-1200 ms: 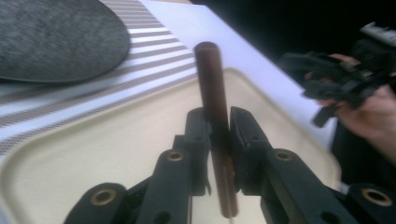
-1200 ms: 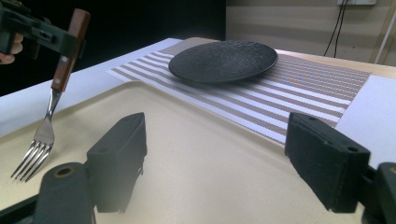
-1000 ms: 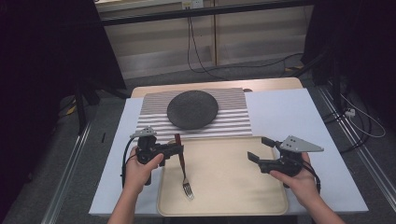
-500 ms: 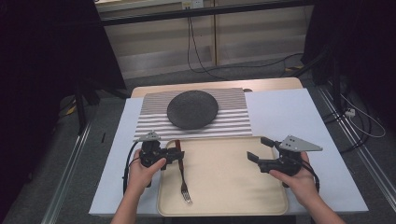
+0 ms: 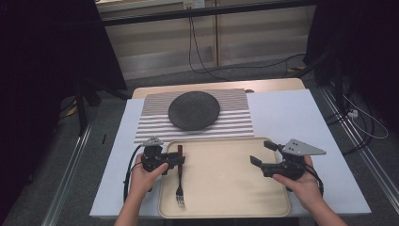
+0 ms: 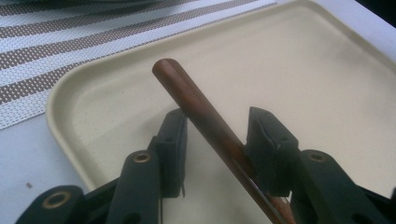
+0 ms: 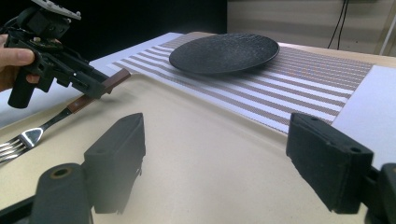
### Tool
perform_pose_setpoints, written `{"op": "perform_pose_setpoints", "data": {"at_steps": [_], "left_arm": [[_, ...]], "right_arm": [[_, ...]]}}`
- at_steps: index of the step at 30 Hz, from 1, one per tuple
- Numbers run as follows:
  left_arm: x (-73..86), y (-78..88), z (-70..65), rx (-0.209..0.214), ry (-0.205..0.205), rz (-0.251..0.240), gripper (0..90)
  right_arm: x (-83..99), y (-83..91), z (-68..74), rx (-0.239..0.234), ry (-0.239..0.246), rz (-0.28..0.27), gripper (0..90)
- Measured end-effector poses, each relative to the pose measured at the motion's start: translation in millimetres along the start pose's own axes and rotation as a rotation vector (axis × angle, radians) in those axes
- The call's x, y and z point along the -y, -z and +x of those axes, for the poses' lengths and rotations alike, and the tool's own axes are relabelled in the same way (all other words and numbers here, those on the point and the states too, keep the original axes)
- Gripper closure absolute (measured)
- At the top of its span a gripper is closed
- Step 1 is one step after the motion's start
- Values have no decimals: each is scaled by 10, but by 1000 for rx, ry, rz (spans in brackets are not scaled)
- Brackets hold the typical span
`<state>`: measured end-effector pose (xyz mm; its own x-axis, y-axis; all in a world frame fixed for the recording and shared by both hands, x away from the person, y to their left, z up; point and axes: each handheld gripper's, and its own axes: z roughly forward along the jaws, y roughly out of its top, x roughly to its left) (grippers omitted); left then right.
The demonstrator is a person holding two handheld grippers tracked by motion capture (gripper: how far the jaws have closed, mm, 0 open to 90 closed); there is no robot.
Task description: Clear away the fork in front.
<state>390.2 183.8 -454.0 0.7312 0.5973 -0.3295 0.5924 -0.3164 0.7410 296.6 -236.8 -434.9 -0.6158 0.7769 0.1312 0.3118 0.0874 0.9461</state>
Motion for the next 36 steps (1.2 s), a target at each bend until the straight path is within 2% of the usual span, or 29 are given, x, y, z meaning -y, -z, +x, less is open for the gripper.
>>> {"op": "perform_pose_setpoints", "data": {"at_steps": [7, 13, 16, 19, 25, 34, 36], "left_arm": [[20, 15, 16, -16, 10, -8, 575], [4, 67, -11, -22, 9, -47, 536], [-5, 118, -44, -21, -5, -63, 488], [-11, 163, -80, -19, -1, -84, 397], [-17, 271, -151, -21, -29, -119, 321], [6, 304, -191, -37, -65, -101, 203], [14, 316, -193, -43, -61, -104, 167]], "right_arm": [[6, 63, -42, 24, -6, -7, 202], [21, 82, -51, 29, -6, 3, 201], [23, 89, -47, 30, -8, 8, 198], [27, 98, -44, 28, -6, 16, 196], [24, 115, -52, 24, -5, 25, 192], [54, 197, -62, 20, -2, 36, 189], [56, 219, -67, 22, -1, 38, 189]]}}
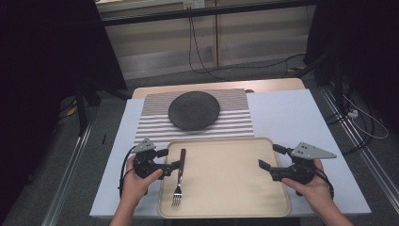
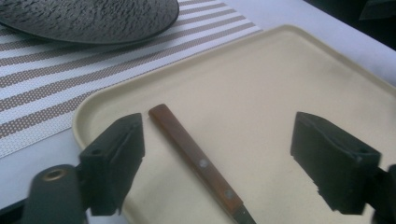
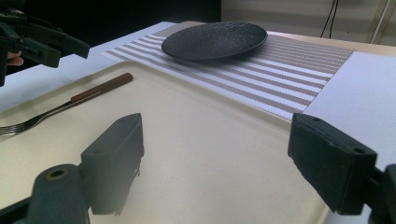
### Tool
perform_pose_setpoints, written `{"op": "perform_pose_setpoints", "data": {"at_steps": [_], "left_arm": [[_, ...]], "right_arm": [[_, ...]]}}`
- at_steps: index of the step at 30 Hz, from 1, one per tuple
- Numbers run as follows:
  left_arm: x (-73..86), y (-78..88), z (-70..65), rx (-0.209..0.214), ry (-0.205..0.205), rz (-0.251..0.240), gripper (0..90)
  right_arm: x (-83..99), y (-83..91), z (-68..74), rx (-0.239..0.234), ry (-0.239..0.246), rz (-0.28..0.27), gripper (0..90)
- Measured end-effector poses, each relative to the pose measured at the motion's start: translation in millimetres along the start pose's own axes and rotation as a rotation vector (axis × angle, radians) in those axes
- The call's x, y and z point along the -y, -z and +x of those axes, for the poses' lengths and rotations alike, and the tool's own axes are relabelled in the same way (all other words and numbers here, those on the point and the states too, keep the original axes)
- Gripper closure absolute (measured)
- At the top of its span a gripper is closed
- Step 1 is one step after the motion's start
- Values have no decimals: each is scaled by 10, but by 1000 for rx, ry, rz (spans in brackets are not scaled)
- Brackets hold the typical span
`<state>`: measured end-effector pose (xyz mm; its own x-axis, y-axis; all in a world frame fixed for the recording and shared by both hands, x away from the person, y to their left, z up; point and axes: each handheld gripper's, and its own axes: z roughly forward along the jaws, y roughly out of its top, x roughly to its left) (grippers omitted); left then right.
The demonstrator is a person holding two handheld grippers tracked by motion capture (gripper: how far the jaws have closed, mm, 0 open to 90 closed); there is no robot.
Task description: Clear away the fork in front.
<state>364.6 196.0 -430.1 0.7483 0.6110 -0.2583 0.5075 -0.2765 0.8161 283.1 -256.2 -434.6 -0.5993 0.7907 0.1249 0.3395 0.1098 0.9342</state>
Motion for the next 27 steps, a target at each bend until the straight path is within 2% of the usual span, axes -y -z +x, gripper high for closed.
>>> {"op": "perform_pose_setpoints", "data": {"at_steps": [9, 11, 27], "left_arm": [[50, 80, 20, -14, -7, -3, 119], [65, 97, 25, -19, -18, -1, 116], [140, 219, 49, -32, -30, -6, 109]], "right_arm": [[46, 96, -44, 7, -4, 10, 187], [50, 111, -45, 13, -4, 6, 188], [125, 225, -76, 20, -12, 24, 187]]}}
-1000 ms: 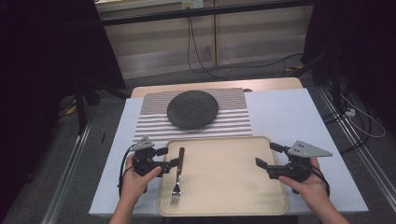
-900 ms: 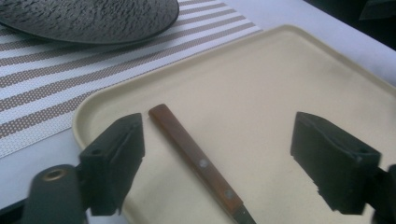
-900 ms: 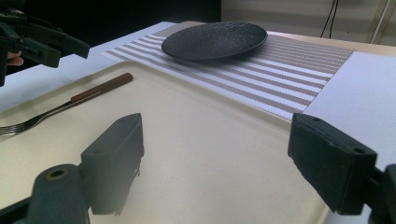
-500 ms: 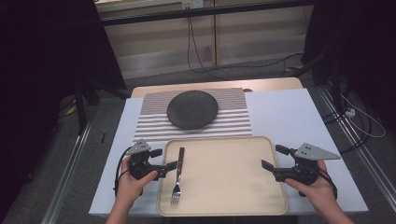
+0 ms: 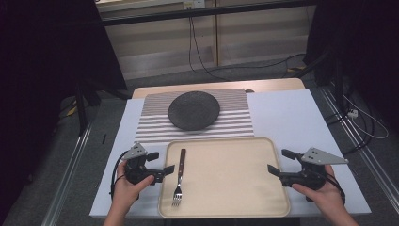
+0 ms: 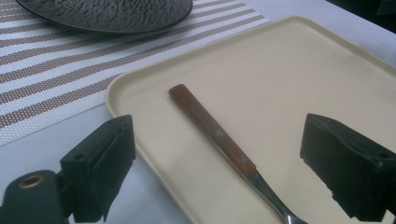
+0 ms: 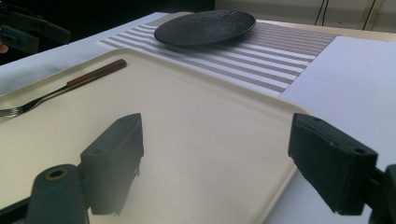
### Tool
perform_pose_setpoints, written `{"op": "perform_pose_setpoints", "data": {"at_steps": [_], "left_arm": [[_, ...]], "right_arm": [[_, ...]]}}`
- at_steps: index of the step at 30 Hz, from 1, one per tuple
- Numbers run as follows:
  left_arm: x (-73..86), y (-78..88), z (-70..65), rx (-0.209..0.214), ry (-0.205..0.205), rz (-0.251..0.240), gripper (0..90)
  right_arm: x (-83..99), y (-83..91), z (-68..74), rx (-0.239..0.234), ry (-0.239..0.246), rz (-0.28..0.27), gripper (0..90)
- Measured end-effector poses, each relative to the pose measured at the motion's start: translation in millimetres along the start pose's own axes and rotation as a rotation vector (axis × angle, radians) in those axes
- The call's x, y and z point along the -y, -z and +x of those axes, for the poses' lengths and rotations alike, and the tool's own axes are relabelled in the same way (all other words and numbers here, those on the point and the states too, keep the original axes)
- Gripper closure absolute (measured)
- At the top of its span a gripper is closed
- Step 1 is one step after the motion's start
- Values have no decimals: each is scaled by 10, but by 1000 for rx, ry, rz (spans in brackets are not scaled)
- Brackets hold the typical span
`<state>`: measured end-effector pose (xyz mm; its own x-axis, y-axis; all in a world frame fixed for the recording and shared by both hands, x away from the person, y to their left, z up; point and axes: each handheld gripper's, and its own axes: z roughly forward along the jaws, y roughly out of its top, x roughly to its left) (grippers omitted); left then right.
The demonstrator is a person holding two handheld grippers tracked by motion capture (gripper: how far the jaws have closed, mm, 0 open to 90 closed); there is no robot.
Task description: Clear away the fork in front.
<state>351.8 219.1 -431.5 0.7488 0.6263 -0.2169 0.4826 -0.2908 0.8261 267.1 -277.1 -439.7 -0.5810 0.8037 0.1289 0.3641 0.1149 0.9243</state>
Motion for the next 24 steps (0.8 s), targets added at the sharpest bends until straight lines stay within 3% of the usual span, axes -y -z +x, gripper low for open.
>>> {"op": "perform_pose_setpoints", "data": {"at_steps": [24], "left_arm": [[131, 89, 66, -30, -15, 1, 95]], "right_arm": [[84, 74, -37, 4, -9, -2, 186]]}}
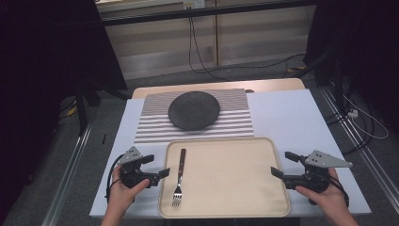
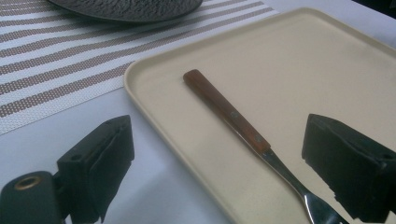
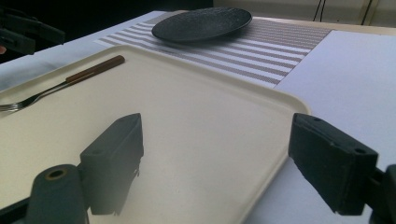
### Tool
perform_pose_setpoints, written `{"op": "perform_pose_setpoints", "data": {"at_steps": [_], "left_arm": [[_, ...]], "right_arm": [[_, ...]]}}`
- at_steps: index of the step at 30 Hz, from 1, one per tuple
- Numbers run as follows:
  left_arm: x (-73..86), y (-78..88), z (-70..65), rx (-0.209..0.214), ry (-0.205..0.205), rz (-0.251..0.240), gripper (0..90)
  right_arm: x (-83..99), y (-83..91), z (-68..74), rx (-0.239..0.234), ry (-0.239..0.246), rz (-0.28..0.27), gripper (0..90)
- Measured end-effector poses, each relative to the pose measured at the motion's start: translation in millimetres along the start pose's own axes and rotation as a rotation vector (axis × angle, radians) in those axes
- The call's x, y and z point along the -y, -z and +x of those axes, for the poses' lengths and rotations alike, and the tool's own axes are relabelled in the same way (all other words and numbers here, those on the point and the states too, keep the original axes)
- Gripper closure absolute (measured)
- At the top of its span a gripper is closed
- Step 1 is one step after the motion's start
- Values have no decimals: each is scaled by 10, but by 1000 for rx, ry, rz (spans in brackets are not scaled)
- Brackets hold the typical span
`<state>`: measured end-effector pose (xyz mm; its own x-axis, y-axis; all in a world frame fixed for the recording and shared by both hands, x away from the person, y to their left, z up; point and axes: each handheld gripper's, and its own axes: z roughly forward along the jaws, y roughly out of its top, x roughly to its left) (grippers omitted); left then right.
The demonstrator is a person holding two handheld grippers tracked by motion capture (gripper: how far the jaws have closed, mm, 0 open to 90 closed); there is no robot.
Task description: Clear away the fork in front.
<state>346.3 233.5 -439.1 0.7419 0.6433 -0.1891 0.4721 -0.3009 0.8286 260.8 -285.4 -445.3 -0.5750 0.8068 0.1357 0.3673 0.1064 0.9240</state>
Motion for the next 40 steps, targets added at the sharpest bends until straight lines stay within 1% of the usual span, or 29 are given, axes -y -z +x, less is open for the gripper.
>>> {"op": "perform_pose_setpoints", "data": {"at_steps": [4, 5, 9, 14, 18, 23, 25, 33, 36, 40], "left_arm": [[22, 9, 8, 0, -3, 0, 91], [26, 12, 7, -1, 1, -4, 90], [43, 33, 23, 1, -3, -14, 89], [77, 65, 47, -5, 11, -26, 88], [93, 79, 60, -9, 11, -26, 87], [117, 96, 75, -6, 30, -37, 85], [123, 102, 79, -5, 31, -39, 84], [124, 93, 69, -3, 26, -35, 85], [122, 89, 68, 3, 30, -41, 84], [135, 64, 80, -16, 26, -25, 84]], "right_arm": [[8, 11, -5, -1, -4, -2, 186], [11, 13, -5, -1, -4, 1, 186], [24, 25, -21, -1, -1, 1, 185], [43, 40, -35, 1, -3, 1, 186], [58, 35, -40, 0, -3, 7, 186], [65, 34, -50, -2, -4, 7, 186], [70, 40, -62, -2, -8, 6, 186], [71, 43, -64, -4, -3, 6, 186], [65, 41, -69, -4, -3, 2, 186], [68, 14, -65, -11, -2, 12, 186]]}}
